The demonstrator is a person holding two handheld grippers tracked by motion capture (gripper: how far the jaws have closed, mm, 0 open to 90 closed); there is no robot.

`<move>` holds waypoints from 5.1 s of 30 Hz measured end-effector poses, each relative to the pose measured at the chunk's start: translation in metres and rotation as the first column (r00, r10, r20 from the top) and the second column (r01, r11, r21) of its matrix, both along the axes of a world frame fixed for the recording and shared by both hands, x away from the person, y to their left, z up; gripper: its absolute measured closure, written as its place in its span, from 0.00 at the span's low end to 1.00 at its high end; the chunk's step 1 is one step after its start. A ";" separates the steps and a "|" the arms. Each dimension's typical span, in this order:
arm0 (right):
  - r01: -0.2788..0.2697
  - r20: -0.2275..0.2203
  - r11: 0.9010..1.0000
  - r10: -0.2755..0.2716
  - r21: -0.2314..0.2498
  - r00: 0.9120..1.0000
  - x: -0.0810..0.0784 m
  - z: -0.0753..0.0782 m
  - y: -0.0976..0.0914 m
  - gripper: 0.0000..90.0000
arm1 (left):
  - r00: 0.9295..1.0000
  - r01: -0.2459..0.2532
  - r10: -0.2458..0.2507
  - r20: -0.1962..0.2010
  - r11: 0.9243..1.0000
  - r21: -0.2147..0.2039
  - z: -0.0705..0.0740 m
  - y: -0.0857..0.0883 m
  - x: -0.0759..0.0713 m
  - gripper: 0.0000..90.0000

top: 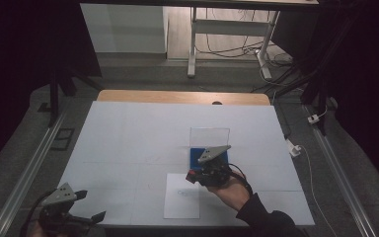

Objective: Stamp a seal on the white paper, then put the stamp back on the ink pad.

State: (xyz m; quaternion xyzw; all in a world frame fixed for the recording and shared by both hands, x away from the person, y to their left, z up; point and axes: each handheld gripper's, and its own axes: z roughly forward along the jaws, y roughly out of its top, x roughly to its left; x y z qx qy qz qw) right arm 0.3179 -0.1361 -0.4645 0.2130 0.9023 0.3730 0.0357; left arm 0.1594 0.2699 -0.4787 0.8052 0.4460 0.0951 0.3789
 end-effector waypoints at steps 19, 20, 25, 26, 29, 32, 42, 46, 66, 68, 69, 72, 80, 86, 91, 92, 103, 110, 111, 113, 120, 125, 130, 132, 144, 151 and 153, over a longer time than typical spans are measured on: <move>0.107 0.028 0.994 -0.108 0.021 0.994 0.019 0.007 -0.024 0.88 | 1.000 0.000 0.000 0.001 1.000 -0.005 0.000 0.000 0.000 0.03; 0.113 0.030 0.993 -0.114 0.020 0.993 0.020 0.007 -0.025 0.88 | 1.000 0.000 0.000 0.002 1.000 -0.005 0.000 0.000 0.000 0.03; 0.141 0.035 0.990 -0.141 0.025 0.989 0.027 0.007 -0.032 0.88 | 1.000 0.000 0.000 -0.001 1.000 0.000 0.000 0.000 0.000 0.03; 0.144 0.034 0.989 -0.145 0.029 0.989 0.028 0.007 -0.033 0.88 | 1.000 0.000 0.000 -0.001 1.000 0.000 0.000 0.000 0.000 0.03; 0.154 0.034 0.988 -0.155 0.028 0.987 0.031 0.007 -0.035 0.88 | 1.000 0.000 0.000 -0.002 1.000 0.001 0.000 0.000 0.000 0.03; 0.163 0.036 0.986 -0.165 0.030 0.986 0.035 0.007 -0.037 0.88 | 1.000 0.000 0.000 -0.003 1.000 -0.002 0.000 0.000 0.000 0.03; 0.191 0.048 0.981 -0.192 0.025 0.980 0.046 0.007 -0.040 0.88 | 1.000 -0.003 0.003 -0.003 1.000 -0.003 0.000 0.000 0.000 0.03; 0.202 0.055 0.979 -0.203 0.014 0.978 0.052 0.006 -0.041 0.88 | 1.000 -0.003 0.003 -0.003 1.000 -0.004 0.000 0.000 0.000 0.03; 0.247 0.062 0.968 -0.244 -0.046 0.968 0.080 -0.007 -0.043 0.88 | 1.000 -0.005 0.005 -0.005 1.000 -0.009 0.000 0.001 0.000 0.03; 0.241 0.062 0.969 -0.238 -0.057 0.969 0.080 -0.009 -0.042 0.88 | 1.000 -0.005 0.005 -0.005 1.000 -0.010 0.000 0.001 0.000 0.03; 0.239 0.061 0.969 -0.235 -0.063 0.970 0.080 -0.010 -0.041 0.88 | 1.000 -0.005 0.005 -0.005 1.000 -0.010 0.000 0.001 0.000 0.03; 0.227 0.064 0.971 -0.222 -0.082 0.973 0.079 -0.014 -0.038 0.88 | 1.000 -0.004 0.004 -0.004 1.000 -0.009 0.000 0.001 0.000 0.03; 0.222 0.069 0.966 -0.214 -0.134 0.974 0.079 -0.023 -0.032 0.88 | 1.000 -0.004 0.003 -0.005 1.000 -0.008 0.000 0.001 0.000 0.03; 0.224 0.070 0.965 -0.216 -0.135 0.974 0.078 -0.024 -0.031 0.87 | 1.000 -0.003 0.003 -0.004 1.000 -0.007 0.000 0.001 0.000 0.03; 0.220 0.083 0.966 -0.210 -0.135 0.974 0.077 -0.024 -0.031 0.86 | 1.000 -0.003 0.003 -0.004 1.000 -0.008 0.000 0.001 0.000 0.03; 0.221 0.086 0.966 -0.211 -0.136 0.974 0.077 -0.024 -0.031 0.86 | 1.000 -0.003 0.003 -0.004 1.000 -0.008 0.000 0.001 0.000 0.03; 0.237 0.094 0.967 -0.228 -0.096 0.969 0.074 -0.017 -0.034 0.73 | 1.000 -0.002 0.002 -0.003 1.000 -0.010 0.000 0.001 0.000 0.03; 0.243 0.112 0.968 -0.234 -0.066 0.966 0.071 -0.011 -0.036 0.63 | 1.000 -0.001 0.001 -0.002 1.000 -0.013 0.000 0.001 0.000 0.03; 0.246 0.109 0.967 -0.238 -0.063 0.965 0.070 -0.009 -0.036 0.61 | 1.000 -0.001 0.001 -0.002 1.000 -0.013 0.000 0.001 0.000 0.03; 0.250 0.108 0.967 -0.243 -0.057 0.964 0.069 -0.008 -0.037 0.58 | 1.000 -0.001 0.001 -0.002 1.000 -0.013 0.000 0.001 0.000 0.03; 0.266 0.108 0.962 -0.259 -0.054 0.960 0.065 -0.006 -0.040 0.44 | 1.000 -0.002 0.002 -0.001 1.000 -0.013 0.000 0.002 0.000 0.03; 0.288 0.106 0.957 -0.284 -0.030 0.953 0.061 -0.003 -0.044 0.28 | 1.000 -0.003 0.003 0.000 1.000 -0.014 0.000 0.002 0.000 0.03; 0.294 0.095 0.956 -0.292 0.001 0.952 0.056 0.002 -0.047 0.20 | 1.000 -0.005 0.005 -0.001 1.000 -0.015 0.000 0.002 0.000 0.03; 0.286 0.094 0.958 -0.283 -0.017 0.955 0.055 0.003 -0.047 0.15 | 1.000 -0.006 0.006 -0.002 1.000 -0.015 0.000 0.002 0.000 0.03; 0.286 0.091 0.958 -0.286 0.018 0.954 0.037 0.013 -0.055 0.04 | 1.000 -0.011 0.011 -0.003 1.000 -0.020 0.000 0.003 0.000 0.03; 0.270 0.102 0.962 -0.272 0.035 0.957 0.021 0.016 -0.065 0.00 | 1.000 -0.011 0.011 -0.005 1.000 -0.019 0.000 0.002 0.000 0.03; 0.272 0.106 0.962 -0.274 0.039 0.956 0.017 0.018 -0.069 0.00 | 1.000 -0.012 0.012 -0.006 1.000 -0.019 0.000 0.003 0.000 0.03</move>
